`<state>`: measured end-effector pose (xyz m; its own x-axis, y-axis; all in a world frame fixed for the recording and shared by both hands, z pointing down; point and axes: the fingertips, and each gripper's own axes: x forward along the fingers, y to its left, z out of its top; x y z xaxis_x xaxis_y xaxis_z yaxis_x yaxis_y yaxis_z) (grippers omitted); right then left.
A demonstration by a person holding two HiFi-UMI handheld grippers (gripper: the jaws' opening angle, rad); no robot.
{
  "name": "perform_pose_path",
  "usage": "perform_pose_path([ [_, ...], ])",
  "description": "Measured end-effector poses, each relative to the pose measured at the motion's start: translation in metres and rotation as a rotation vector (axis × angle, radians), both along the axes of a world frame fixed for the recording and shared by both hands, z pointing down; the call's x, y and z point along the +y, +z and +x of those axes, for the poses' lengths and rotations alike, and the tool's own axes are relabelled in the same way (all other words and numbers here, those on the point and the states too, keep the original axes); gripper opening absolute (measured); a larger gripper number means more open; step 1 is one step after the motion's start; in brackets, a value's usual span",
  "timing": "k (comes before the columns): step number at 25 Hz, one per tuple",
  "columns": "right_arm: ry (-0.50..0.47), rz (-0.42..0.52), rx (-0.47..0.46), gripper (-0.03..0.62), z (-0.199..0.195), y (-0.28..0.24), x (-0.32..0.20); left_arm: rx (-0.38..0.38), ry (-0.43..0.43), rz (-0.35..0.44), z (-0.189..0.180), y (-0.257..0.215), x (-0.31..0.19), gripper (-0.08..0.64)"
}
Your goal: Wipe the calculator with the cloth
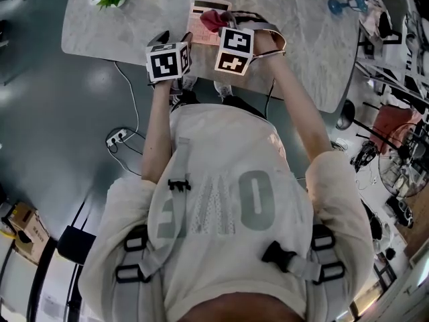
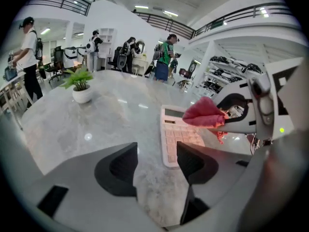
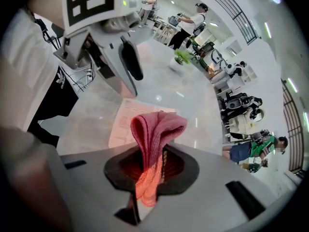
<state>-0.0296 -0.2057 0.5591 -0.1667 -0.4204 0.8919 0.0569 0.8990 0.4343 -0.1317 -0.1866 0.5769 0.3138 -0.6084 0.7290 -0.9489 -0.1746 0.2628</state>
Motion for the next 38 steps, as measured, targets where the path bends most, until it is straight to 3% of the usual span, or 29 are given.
perform_pose_path([
  [5, 0.017, 0.076, -0.009, 0.057, -0.003, -0.029, -0.042, 0.037, -0.083, 0.124, -0.022, -0.043, -0.014, 0.187],
  [12, -0.012, 0.132, -0.001, 0.057, -0.023, -0.042, -0.068, 0.001, -0.2, 0.235, -0.058, -0.079, -0.016, 0.022],
  [24, -0.024, 0.089, 0.029, 0.057, -0.042, -0.013, -0.074, -0.022, -0.289, 0.297, -0.096, -0.09, -0.015, 0.02],
  [38, -0.009, 0.064, 0.065, 0.057, -0.045, 0.017, -0.065, -0.059, -0.327, 0.255, -0.115, -0.08, -0.005, 0.021],
])
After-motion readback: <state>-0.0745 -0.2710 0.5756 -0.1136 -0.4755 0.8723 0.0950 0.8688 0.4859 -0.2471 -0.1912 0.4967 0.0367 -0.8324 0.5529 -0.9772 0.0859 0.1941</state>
